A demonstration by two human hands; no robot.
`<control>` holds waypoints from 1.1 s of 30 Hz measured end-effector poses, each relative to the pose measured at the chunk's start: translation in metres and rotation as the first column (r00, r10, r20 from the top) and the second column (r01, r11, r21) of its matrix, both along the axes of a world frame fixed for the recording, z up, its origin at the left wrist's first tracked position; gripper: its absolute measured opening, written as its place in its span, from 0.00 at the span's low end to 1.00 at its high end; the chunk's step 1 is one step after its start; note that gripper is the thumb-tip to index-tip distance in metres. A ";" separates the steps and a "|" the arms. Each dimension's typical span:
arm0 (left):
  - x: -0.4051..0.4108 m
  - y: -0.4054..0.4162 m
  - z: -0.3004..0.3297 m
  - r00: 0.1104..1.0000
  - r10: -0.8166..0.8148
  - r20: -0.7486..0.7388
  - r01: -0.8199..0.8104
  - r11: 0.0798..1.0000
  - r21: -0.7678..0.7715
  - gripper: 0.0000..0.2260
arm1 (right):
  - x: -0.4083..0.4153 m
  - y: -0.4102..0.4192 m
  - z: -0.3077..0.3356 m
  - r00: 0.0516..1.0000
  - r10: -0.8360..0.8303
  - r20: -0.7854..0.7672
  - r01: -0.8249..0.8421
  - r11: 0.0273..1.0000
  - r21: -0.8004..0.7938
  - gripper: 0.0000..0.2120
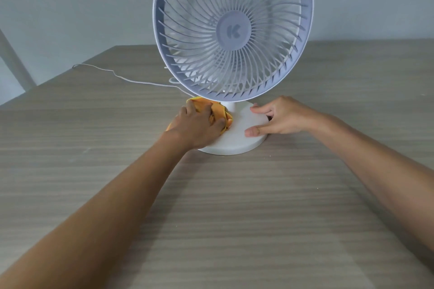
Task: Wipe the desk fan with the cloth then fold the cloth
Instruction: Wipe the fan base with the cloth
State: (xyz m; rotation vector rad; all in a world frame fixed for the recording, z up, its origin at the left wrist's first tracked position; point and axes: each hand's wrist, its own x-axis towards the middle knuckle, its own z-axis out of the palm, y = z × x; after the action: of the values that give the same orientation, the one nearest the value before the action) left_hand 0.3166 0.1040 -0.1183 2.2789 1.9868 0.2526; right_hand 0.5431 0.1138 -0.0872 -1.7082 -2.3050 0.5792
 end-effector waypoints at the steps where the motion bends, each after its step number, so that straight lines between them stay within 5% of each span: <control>1: 0.000 -0.001 -0.001 1.000 0.015 0.006 -0.015 1.000 0.003 0.28 | -0.003 -0.001 0.002 0.999 0.005 0.031 -0.005 1.000 -0.001 0.63; 14: -0.007 -0.016 -0.008 0.989 -0.141 -0.041 0.141 0.990 0.010 0.40 | -0.009 0.006 0.014 0.990 0.068 0.127 -0.054 0.992 -0.113 0.69; 21: -0.015 0.019 0.000 0.989 -0.089 0.115 0.087 0.996 0.024 0.26 | -0.011 0.001 0.014 0.991 0.048 0.124 -0.033 0.992 -0.122 0.69; 33: -0.017 0.002 -0.002 0.991 -0.088 0.096 0.089 0.996 0.001 0.29 | 0.009 -0.001 0.015 0.989 0.144 0.021 -0.138 0.971 -0.194 0.60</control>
State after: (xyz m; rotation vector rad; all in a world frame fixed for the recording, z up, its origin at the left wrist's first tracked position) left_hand 0.2999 0.1064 -0.1207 2.2998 1.8343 0.3439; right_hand 0.5517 0.1130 -0.0723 -1.6547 -2.4820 0.8311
